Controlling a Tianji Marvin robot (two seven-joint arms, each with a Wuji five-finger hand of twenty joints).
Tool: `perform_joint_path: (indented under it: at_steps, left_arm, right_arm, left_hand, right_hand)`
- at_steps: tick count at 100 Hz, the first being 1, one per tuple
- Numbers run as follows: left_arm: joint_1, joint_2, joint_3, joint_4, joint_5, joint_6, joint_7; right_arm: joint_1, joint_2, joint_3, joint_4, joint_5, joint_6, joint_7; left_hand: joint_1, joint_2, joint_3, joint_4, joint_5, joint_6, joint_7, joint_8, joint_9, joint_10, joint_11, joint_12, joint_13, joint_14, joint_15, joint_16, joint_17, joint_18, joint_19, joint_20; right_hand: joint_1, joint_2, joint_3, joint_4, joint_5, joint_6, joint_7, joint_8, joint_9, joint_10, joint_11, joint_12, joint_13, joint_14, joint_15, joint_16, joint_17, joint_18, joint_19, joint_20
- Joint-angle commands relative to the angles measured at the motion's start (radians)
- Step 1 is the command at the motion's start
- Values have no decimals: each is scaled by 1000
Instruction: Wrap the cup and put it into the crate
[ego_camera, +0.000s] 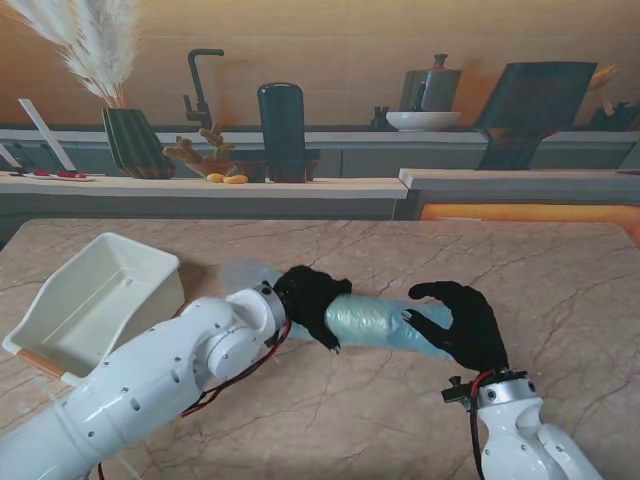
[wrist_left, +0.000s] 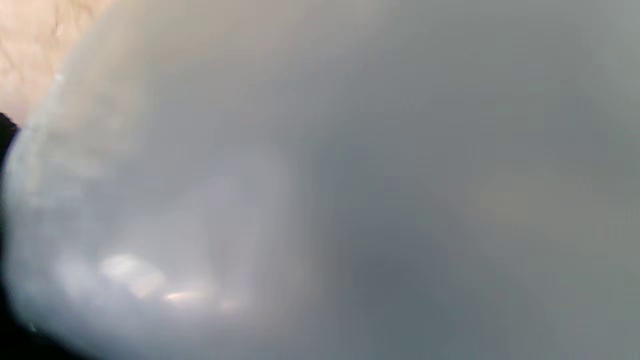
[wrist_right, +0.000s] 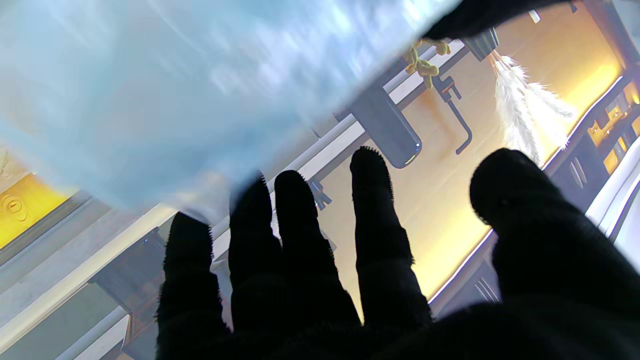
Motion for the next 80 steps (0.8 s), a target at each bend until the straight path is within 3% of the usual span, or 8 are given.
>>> perform_joint_path:
  at_steps: [1, 17, 46, 62, 80]
  left_arm:
    - [-11, 14, -41, -62, -9, 4, -20]
    - [45, 33, -210, -200, -12, 26, -130]
    - [149, 71, -546, -334, 269, -109, -256]
    - [228, 81, -693, -340, 392, -151, -258]
    - [309, 86, -802, -295, 537, -127, -160]
  right_arm:
    - [-9, -7, -2, -9, 2, 3, -8]
    - [-9, -8, -1, -9, 0, 6, -13]
    - [-20, -11, 5, -11, -6, 2, -34]
    - [-32, -15, 12, -8, -29, -4, -76]
    - [-37, -16, 15, -6, -40, 0, -91]
  left_hand:
    - [793, 243, 489, 6, 153, -146, 236, 158, 39, -172, 168, 46, 39, -144, 83, 16, -20, -32, 30, 13]
    - [800, 239, 484, 3, 157, -140, 219, 147, 47, -145, 130, 70, 39, -131, 66, 27, -20, -30, 24, 11]
    - [788, 238, 481, 7, 159, -139, 208, 141, 50, -161, 120, 70, 44, -140, 57, 34, -20, -31, 23, 12]
    - [789, 239, 472, 1, 159, -140, 197, 136, 46, -157, 108, 70, 39, -143, 49, 36, -19, -38, 14, 8]
    - [798, 251, 437, -12, 144, -140, 174, 118, 34, -157, 89, 79, 34, -154, 44, 51, -20, -41, 4, 7]
  right_hand:
    - [11, 68, -18, 36, 14, -18, 4, 5, 12, 17, 12, 6, 21, 7, 18, 10, 7, 6, 12, -2]
    - [13, 72, -22, 41, 13, -18, 2, 4, 12, 17, 13, 6, 19, 8, 21, 9, 8, 6, 13, -3]
    - [15, 75, -27, 45, 13, -17, 1, 3, 11, 19, 14, 4, 19, 8, 24, 9, 7, 6, 13, -3]
    - [15, 74, -29, 47, 13, -17, 1, 3, 12, 19, 15, 4, 20, 9, 25, 9, 8, 6, 14, -4]
    - [16, 75, -30, 49, 14, -16, 1, 3, 12, 19, 16, 4, 19, 9, 26, 8, 8, 7, 14, -4]
